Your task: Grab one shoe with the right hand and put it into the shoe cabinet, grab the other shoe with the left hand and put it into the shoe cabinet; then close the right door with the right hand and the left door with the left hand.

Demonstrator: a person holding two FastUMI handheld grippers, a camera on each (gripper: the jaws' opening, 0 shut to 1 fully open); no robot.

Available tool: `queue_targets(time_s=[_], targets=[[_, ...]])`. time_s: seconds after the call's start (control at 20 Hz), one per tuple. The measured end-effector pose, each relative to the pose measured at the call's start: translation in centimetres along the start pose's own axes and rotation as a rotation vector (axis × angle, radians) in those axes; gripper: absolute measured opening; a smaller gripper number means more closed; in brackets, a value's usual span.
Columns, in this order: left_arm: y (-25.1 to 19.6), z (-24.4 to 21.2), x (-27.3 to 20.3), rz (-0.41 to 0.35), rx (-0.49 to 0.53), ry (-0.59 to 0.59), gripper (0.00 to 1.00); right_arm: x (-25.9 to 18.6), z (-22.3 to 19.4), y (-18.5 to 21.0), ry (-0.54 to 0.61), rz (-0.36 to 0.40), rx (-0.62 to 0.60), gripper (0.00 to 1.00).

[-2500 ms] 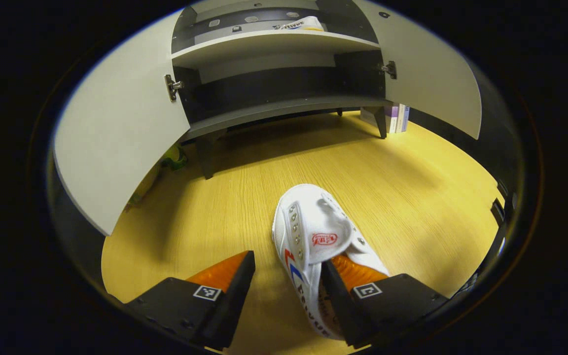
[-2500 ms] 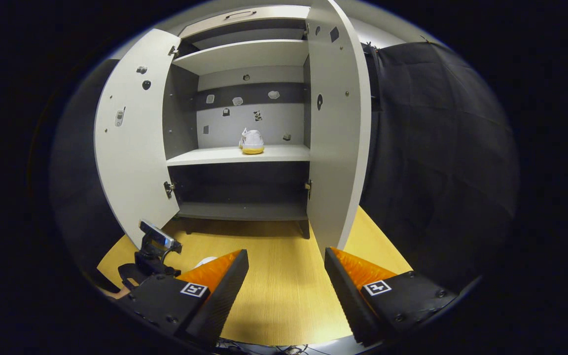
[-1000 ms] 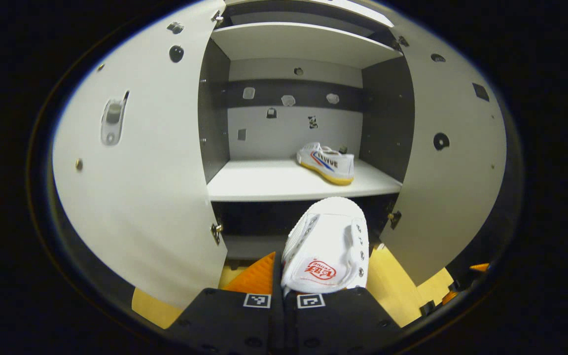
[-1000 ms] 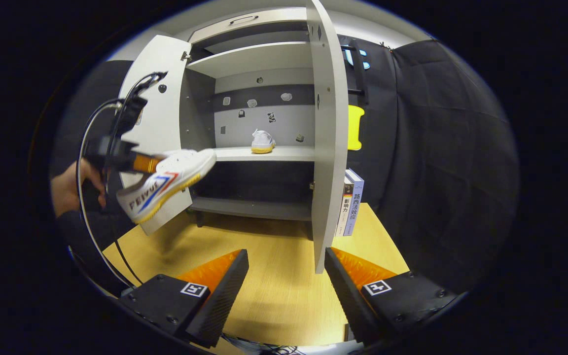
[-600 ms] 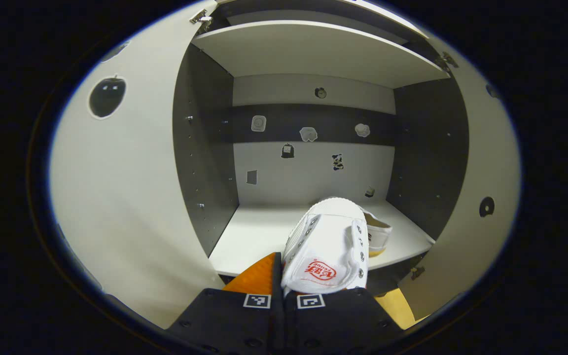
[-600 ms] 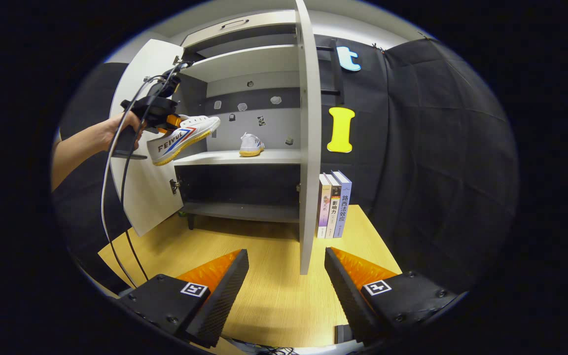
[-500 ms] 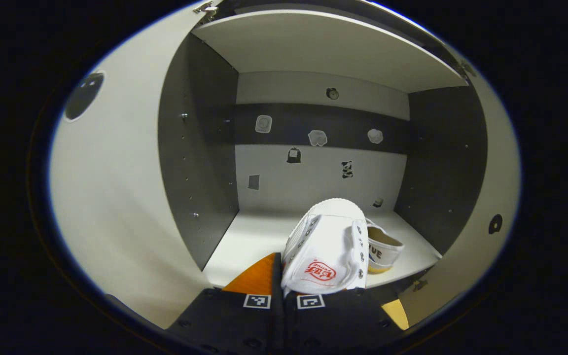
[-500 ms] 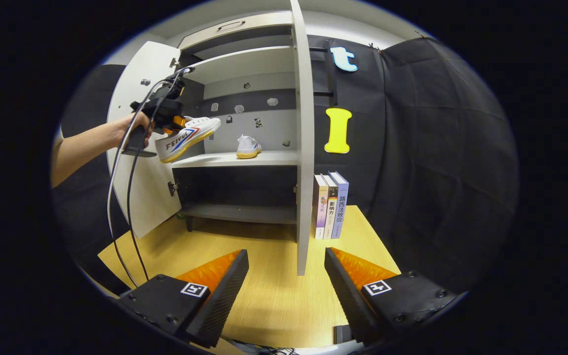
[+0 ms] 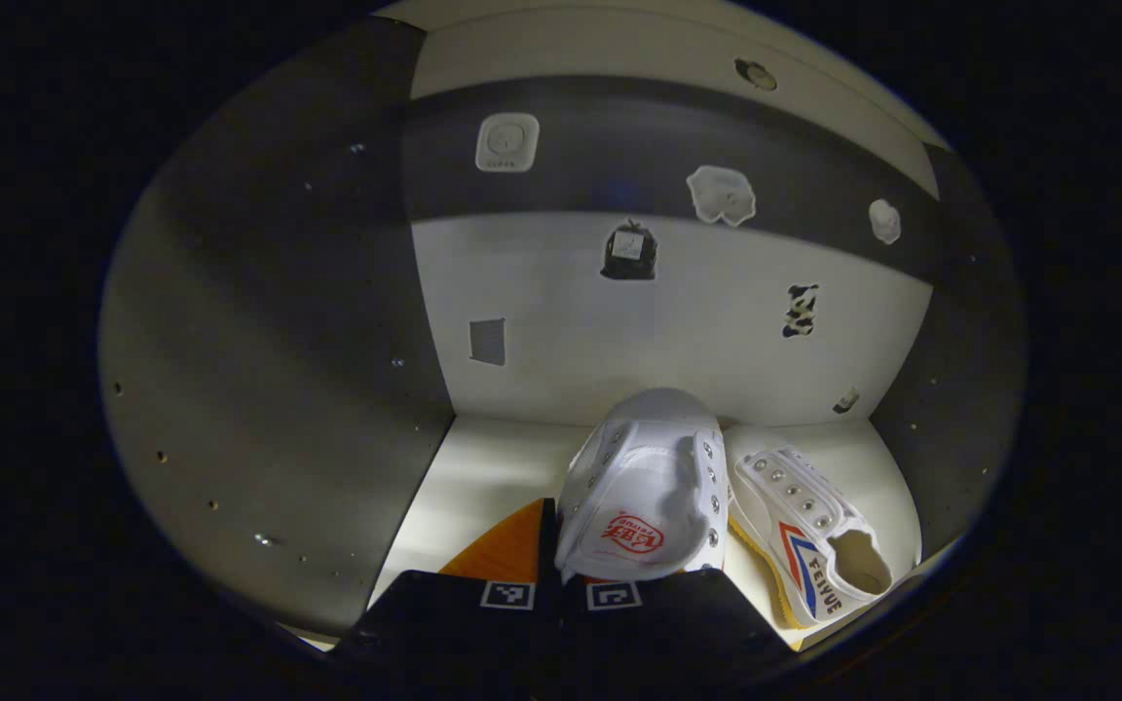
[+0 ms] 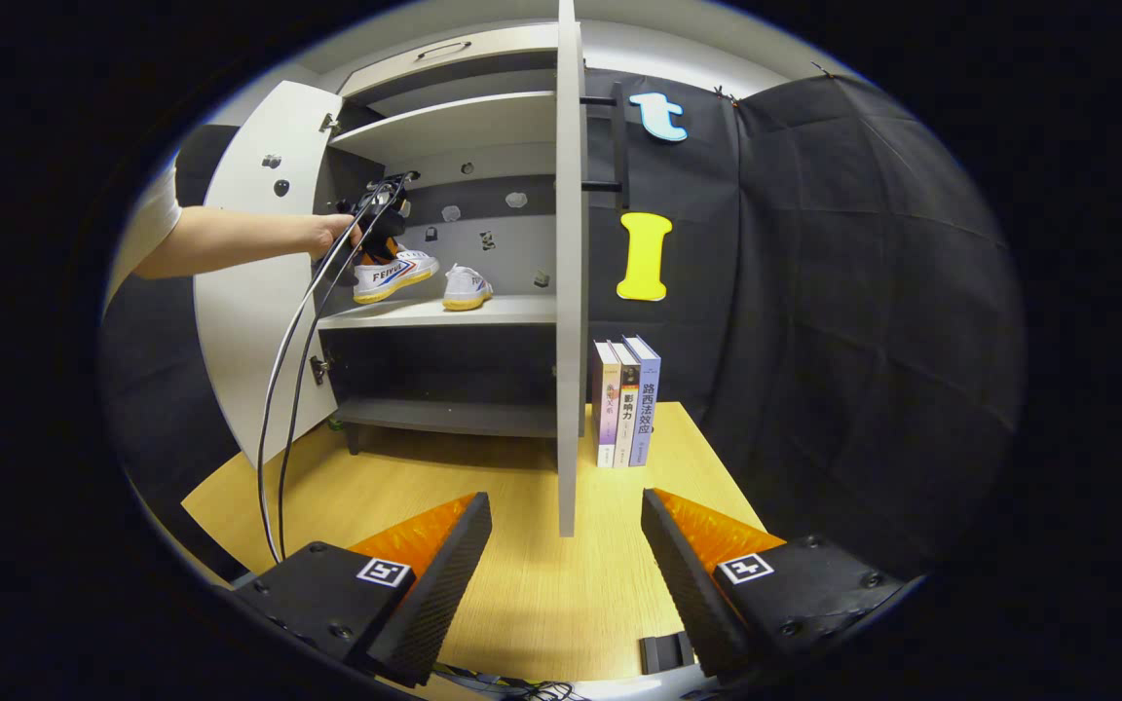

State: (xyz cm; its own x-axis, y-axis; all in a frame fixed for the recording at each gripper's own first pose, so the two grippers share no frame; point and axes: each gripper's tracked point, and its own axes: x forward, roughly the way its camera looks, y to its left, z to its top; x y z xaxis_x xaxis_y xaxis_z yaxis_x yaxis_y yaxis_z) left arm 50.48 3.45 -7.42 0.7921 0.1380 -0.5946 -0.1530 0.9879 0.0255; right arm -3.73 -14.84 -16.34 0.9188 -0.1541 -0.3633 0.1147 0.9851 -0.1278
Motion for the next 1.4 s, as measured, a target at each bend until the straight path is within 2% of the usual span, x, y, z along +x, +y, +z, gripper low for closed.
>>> queue_targets(time_s=[0.3,0.35,0.5,0.55,0.65,0.8,0.9,1.15,1.25,1.4], targets=[[-0.1,-1.5,3.1,0.062,0.064,0.079,0.05,-0.2,0.6,-1.2,-0.024,-0.067,0.023,0.99],[-0.5,-1.2,3.1,0.053,0.079,0.077,0.07,-0.3,0.7,-1.4,-0.027,-0.076,0.023,0.98],[-1.1,-1.0,1.7,0.037,0.111,0.048,0.20,-0.3,0.9,-1.5,-0.031,-0.085,0.041,0.99],[-1.1,-0.8,0.7,0.029,0.110,0.026,0.17,-0.3,1.1,-1.5,-0.035,-0.086,0.043,0.98],[-1.6,-0.6,-2.0,-0.025,0.110,-0.027,0.34,-0.4,1.7,-1.6,-0.049,-0.086,0.040,0.99],[-1.9,-1.8,-7.1,-0.092,0.118,-0.136,0.87,-0.4,2.8,-1.7,-0.075,-0.083,0.042,0.99],[-1.8,-3.4,-11.0,-0.118,0.121,-0.216,0.98,-0.5,3.2,-1.6,-0.079,-0.078,0.051,0.98],[-1.5,-7.2,-21.8,-0.149,0.134,-0.441,0.98,-0.5,4.9,-1.5,-0.093,-0.081,0.098,0.98],[-1.3,-9.5,-25.3,-0.156,0.115,-0.494,0.98,-0.5,5.7,-2.0,-0.106,-0.097,0.122,0.98],[0.1,-14.5,-28.9,-0.115,0.087,-0.505,0.97,-0.7,6.6,-3.0,-0.101,-0.131,0.157,0.98]])
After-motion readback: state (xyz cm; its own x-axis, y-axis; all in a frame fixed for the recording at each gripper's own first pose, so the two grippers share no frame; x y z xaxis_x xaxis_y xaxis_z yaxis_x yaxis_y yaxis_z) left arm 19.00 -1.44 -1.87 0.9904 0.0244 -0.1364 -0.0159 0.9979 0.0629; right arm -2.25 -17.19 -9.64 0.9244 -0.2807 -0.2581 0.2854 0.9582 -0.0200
